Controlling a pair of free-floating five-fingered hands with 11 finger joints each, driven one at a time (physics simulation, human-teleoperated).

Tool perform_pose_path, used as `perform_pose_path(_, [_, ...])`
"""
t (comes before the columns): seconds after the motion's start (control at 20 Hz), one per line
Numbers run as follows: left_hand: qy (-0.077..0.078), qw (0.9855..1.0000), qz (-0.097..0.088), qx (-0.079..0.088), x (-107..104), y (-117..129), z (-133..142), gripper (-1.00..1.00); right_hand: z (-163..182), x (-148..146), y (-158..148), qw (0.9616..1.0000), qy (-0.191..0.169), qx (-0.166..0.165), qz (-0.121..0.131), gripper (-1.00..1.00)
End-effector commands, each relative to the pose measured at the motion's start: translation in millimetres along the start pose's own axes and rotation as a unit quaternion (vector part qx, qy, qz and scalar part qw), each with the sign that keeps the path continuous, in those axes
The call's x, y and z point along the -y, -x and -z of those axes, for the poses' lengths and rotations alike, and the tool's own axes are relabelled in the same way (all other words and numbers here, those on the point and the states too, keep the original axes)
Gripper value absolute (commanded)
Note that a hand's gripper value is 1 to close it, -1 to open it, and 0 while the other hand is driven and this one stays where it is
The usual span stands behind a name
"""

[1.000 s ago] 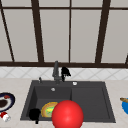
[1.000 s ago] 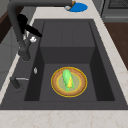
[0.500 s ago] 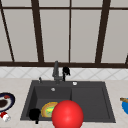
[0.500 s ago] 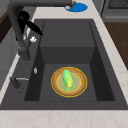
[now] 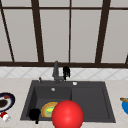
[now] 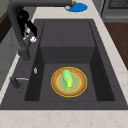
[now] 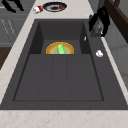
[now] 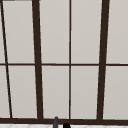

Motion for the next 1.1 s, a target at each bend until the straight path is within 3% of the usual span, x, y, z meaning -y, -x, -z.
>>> perform_pose_path(0.0, [0.0,1.0,0.0,0.0,0.0,0.0,0.0,0.0,-4.1,-1.2,13.8,0.9999,0.007,0.008,0.0,1.0])
perform_pose_path(0.1, [0.0,1.0,0.0,0.0,0.0,0.0,0.0,0.0,-0.4,0.0,16.4,0.9997,0.008,0.021,-0.008,1.0])
perform_pose_path(0.2, [0.0,1.0,0.0,0.0,0.0,0.0,0.0,0.0,1.3,-2.0,15.2,0.9985,0.036,0.035,-0.021,1.0])
perform_pose_path(0.55, [0.0,1.0,0.0,0.0,0.0,0.0,0.0,0.0,-2.6,-9.7,8.4,0.9952,0.093,0.017,0.027,1.0])
perform_pose_path(0.9, [0.0,1.0,0.0,0.0,0.0,0.0,0.0,0.0,1.6,14.3,-11.7,0.9969,0.067,-0.011,0.039,1.0])
perform_pose_path(1.05, [0.0,1.0,0.0,0.0,0.0,0.0,0.0,0.0,1.5,15.8,-16.4,0.9956,0.075,-0.018,0.054,1.0])
